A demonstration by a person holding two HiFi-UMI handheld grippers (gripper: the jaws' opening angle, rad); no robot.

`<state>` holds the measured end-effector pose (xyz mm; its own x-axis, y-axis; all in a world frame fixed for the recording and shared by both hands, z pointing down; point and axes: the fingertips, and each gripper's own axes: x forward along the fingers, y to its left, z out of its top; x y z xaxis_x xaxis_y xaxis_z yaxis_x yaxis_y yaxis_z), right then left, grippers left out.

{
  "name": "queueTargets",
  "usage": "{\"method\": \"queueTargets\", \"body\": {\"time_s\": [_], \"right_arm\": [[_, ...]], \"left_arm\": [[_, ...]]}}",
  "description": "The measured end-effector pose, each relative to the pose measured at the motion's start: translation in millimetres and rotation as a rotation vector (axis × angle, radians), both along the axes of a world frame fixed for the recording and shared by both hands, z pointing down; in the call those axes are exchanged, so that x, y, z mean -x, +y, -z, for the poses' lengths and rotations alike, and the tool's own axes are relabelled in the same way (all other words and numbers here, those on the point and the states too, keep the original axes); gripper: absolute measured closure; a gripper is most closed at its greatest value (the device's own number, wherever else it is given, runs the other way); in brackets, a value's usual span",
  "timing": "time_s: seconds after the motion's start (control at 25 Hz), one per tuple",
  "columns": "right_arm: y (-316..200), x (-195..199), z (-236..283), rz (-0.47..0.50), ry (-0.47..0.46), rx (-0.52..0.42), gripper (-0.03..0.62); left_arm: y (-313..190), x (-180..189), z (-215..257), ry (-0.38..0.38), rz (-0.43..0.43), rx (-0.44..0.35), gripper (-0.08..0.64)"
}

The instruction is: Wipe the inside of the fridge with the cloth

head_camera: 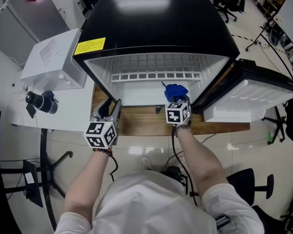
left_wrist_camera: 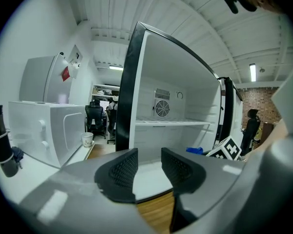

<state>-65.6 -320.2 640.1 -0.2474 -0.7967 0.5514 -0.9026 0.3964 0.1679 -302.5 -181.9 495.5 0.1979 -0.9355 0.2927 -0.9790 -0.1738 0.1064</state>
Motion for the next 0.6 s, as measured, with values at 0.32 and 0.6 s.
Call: {"method": "queueTargets", "body": {"time_s": [0.32,0.6], "right_arm": [[-4.2,-25.1,0.3,-0.062,0.030,0.007,0.531],[-1.8,-32.9,6.4,-0.080,0.003,0.008,0.531]], "left_arm": [[-1.0,-22.1,-2.0,-0.001,-0.048,0.004,0.417],[-4.1,-41.1,-0.3,0.006,-0.108,0.006,0.419]]}}
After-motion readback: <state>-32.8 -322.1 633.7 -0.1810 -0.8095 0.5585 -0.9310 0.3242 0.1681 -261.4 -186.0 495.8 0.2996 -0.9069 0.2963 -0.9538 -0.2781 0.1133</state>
